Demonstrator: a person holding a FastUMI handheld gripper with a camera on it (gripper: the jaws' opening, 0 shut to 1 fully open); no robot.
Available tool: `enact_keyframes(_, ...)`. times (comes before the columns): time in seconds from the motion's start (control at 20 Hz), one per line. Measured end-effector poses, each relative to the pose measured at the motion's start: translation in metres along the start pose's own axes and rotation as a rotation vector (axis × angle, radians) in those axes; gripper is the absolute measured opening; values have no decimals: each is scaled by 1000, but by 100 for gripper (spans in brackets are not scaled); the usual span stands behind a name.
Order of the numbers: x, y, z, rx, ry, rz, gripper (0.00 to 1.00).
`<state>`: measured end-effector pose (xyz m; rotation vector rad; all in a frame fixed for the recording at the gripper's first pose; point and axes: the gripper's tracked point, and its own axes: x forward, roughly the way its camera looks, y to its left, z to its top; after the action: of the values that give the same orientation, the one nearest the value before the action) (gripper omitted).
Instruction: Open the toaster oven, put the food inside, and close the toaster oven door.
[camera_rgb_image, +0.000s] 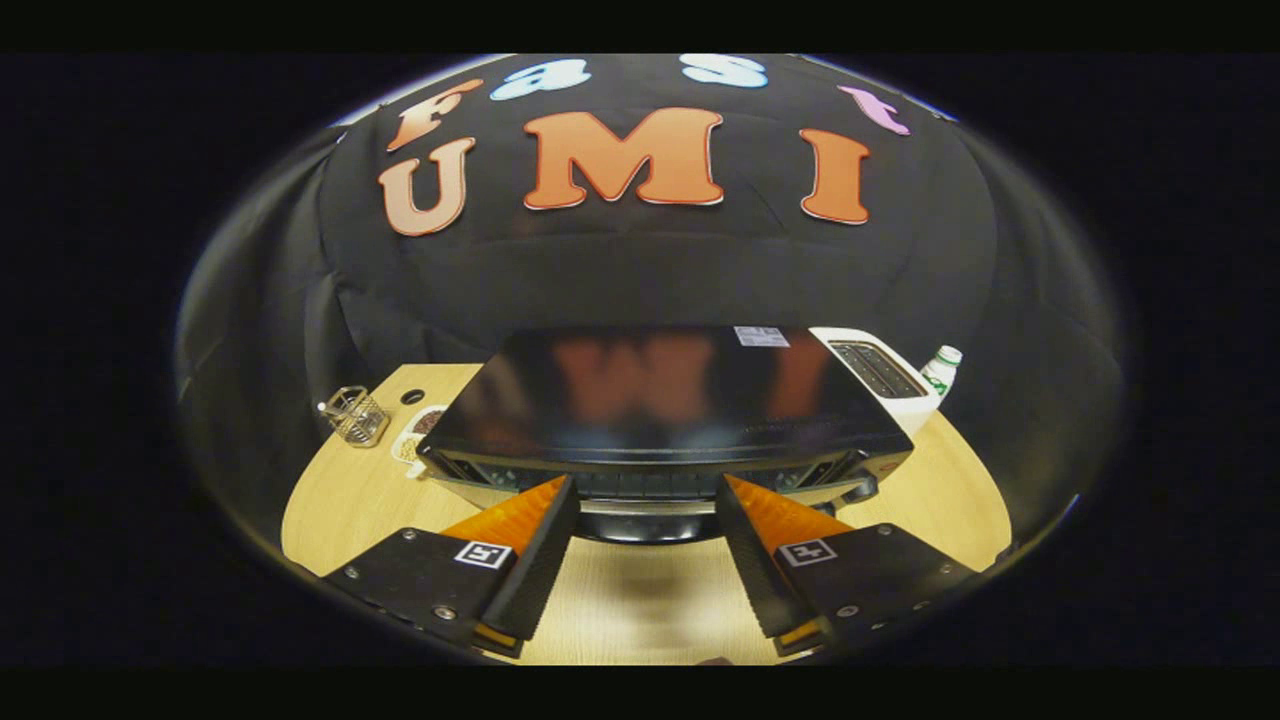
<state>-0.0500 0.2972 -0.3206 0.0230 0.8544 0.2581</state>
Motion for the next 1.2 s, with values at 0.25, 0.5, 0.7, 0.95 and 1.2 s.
enact_keyframes(0.25,-28,0,-38,-6,62,75,81)
enact_keyframes(0.5,-46,0,-78,-115,122,100,79)
enact_keyframes(0.7,-54,-1,-126,-117,222,119,78)
enact_keyframes(0.95,-48,9,-187,-64,370,169,77)
enact_keyframes(1.2,-38,8,-210,-20,431,173,77)
